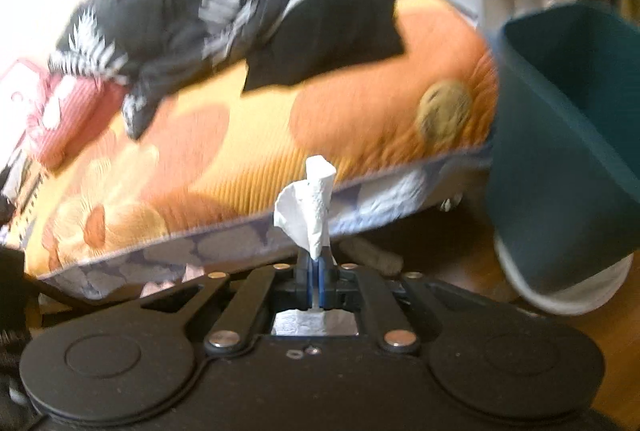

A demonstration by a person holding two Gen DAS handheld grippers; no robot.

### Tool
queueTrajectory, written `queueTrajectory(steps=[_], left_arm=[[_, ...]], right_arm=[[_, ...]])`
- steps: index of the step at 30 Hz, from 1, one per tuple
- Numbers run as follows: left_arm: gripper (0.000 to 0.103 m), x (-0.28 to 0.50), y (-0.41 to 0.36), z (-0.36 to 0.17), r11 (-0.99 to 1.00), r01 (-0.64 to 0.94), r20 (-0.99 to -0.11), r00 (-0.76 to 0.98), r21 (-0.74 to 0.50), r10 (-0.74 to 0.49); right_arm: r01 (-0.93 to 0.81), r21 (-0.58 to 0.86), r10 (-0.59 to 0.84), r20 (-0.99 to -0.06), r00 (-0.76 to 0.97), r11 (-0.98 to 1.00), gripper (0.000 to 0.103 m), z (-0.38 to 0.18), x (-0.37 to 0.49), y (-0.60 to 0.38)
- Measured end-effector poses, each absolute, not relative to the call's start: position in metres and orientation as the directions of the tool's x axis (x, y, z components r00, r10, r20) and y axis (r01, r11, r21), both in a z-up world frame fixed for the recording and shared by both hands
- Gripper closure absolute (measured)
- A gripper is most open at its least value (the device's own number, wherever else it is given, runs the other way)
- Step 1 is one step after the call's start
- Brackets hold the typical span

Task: Collect trash
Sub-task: 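Carry scrubber and tissue to teal bin and open both grippers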

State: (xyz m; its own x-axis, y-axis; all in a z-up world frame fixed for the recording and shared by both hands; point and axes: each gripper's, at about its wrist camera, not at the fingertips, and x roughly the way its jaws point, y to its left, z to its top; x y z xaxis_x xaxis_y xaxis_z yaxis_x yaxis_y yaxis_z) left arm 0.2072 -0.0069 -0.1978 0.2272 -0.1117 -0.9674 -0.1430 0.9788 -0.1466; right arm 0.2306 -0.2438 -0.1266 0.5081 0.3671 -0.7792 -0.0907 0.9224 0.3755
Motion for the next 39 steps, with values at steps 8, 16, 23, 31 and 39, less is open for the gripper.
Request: queueTrajectory(steps=[8,16,23,31,39], left_arm=[[0.074,0.253,-0.09,-0.113,0.973,0.032,-0.895,0.388,-0.228,-0.222],[0.074,0.304,-0.203,-0.055,0.94,0.248,-0.834,0.447,-0.233,-0.325],[0.074,0.347,-0.287,-0.056,0.916,0.326,-0.835,0.416,-0.234,-0.361],[0.074,0.373,-0.341,-0.102,0.914,0.351,-0.881,0.34,-0.205,-0.329],[0.072,0.378,-0.363,-0.146,0.915,0.378,-0.921,0.288,-0.143,-0.263]], right_arm=[[-0.055,0.298,0.257,-0.701,0.665,0.953,0.1,-0.065,0.225,-0.329],[0.064,0.225,0.112,-0.69,0.715,0.972,0.1,-0.058,0.24,-0.413],[0.133,0.188,0.043,-0.716,0.697,0.973,0.1,-0.084,0.254,-0.452],[0.181,0.202,0.037,-0.76,0.649,0.963,0.098,-0.115,0.26,-0.469],[0.185,0.183,0.036,-0.796,0.604,0.966,0.088,-0.142,0.265,-0.469]])
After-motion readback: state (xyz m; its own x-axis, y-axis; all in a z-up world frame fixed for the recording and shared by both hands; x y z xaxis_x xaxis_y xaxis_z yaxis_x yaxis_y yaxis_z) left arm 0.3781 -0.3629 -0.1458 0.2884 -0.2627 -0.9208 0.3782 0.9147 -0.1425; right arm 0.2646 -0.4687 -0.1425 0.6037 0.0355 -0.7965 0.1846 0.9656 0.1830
